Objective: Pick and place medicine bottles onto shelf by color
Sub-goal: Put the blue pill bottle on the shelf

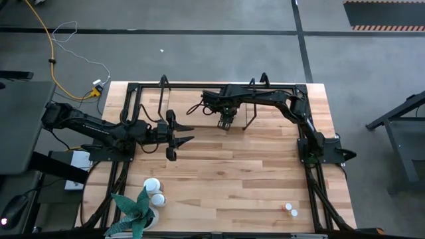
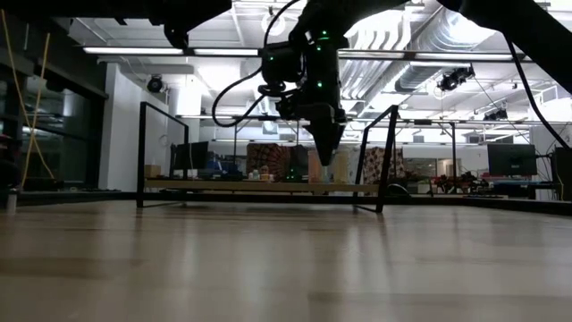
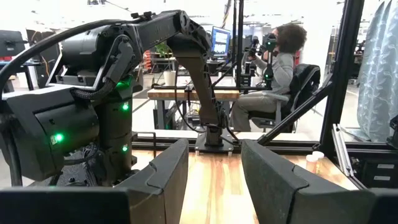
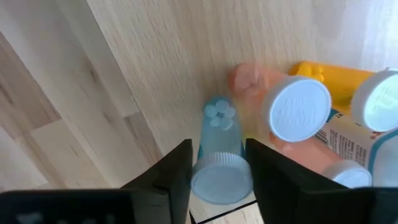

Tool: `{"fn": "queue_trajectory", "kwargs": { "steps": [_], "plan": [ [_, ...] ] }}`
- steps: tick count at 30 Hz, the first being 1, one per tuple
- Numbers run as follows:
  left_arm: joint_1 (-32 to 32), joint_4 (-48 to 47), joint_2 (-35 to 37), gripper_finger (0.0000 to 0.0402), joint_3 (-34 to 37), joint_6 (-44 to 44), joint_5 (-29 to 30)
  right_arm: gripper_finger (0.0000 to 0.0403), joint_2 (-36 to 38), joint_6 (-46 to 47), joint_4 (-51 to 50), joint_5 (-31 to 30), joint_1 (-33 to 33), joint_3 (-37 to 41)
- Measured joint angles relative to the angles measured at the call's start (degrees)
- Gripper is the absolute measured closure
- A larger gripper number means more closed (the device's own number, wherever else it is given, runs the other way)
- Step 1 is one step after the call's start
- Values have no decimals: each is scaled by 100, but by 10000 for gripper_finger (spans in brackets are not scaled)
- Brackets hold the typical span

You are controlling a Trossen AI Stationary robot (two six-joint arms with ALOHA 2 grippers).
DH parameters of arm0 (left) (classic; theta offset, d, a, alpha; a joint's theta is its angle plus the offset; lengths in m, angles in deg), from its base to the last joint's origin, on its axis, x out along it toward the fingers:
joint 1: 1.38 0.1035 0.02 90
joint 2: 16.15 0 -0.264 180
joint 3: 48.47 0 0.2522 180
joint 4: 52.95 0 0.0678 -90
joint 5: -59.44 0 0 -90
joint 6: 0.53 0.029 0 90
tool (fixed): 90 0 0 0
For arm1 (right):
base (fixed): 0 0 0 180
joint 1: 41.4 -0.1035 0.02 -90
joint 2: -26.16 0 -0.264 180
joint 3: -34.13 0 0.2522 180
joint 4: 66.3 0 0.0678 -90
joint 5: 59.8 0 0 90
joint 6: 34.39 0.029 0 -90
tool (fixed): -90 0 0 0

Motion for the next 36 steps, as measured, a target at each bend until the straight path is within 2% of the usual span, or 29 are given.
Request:
{"fn": "queue_trajectory", "kwargs": {
  "steps": [9,36],
  "plan": [
    [0,-2,0,261,0,0,-1,208,-1,-173,33,-3,0,0],
    [0,-1,0,261,0,-1,-2,206,18,-804,-167,8,17,-71]
  ]
}}
